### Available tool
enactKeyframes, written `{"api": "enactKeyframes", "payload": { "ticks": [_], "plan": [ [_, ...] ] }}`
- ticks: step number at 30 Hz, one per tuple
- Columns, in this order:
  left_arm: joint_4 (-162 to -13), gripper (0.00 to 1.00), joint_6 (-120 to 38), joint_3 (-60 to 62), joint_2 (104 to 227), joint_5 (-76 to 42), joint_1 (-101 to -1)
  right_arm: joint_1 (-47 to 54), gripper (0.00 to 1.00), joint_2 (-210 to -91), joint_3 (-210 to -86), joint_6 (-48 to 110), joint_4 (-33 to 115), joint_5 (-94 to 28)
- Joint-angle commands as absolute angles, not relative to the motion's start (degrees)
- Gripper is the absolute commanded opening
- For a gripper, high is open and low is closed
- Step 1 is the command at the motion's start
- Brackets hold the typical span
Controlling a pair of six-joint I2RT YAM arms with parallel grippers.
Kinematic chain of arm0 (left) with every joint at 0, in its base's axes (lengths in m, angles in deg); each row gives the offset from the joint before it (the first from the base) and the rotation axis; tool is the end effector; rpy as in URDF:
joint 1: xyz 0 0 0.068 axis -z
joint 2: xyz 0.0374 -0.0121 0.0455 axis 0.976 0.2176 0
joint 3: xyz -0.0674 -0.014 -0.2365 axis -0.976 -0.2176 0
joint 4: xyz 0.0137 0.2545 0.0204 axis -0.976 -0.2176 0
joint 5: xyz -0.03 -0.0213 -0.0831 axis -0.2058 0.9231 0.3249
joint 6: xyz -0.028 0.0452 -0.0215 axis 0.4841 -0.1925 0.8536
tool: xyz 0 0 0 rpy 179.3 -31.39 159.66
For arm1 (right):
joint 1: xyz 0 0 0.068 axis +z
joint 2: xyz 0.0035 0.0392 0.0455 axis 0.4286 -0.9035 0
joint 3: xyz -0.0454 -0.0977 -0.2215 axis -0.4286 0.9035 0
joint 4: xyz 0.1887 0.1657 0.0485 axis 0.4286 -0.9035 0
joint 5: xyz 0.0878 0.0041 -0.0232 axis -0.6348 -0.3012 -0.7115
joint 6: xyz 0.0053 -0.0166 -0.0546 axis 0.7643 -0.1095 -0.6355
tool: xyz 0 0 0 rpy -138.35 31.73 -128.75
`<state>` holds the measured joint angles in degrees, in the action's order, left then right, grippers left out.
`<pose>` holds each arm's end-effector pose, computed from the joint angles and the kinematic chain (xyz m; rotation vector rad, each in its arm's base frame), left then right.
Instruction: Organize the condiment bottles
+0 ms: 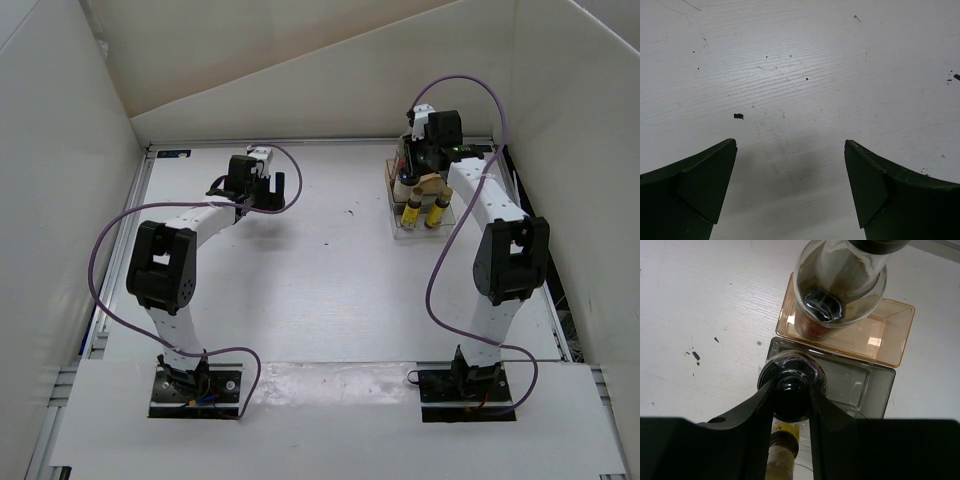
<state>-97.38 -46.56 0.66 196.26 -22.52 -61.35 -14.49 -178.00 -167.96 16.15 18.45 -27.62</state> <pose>0.3868 -0.1138 0.1781 0.2301 2.3038 -0.2570 0.4256 0.0836 0.2757 -0.3858 2.1694 0.0731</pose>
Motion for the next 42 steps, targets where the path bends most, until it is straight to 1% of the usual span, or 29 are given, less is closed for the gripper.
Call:
{"api": "enactKeyframes", "payload": {
  "ticks": [1,35,36,37,38,40,42],
  "plan": [
    [-96.75,1.00,-46.85,2.18,195.58,-21.99,-61.35,-14.22,0.00,-177.50,-169.88,16.49,23.18,-28.68],
    [-96.05,1.00,-45.88,1.65,197.34,-21.37,-61.61,-13.87,0.00,-178.91,-166.37,16.14,22.21,-27.89],
    [-96.05,1.00,-45.71,1.74,197.42,-21.28,-61.61,-14.22,0.01,-179.00,-166.36,16.05,22.38,-27.71],
    [-95.96,1.00,-45.71,1.65,197.60,-21.28,-61.61,-14.05,0.09,-178.83,-166.28,16.14,22.30,-27.62],
    [-96.13,1.00,-45.71,1.74,197.60,-21.20,-61.52,-14.13,0.13,-178.82,-166.10,16.05,22.30,-27.53],
    [-95.96,1.00,-45.53,1.83,197.78,-21.11,-61.52,-14.13,0.28,-178.82,-165.92,16.14,22.38,-27.45],
    [-96.05,1.00,-45.45,1.91,197.86,-21.02,-61.61,-14.22,0.31,-178.56,-165.66,16.05,22.47,-27.36]
  ]
}}
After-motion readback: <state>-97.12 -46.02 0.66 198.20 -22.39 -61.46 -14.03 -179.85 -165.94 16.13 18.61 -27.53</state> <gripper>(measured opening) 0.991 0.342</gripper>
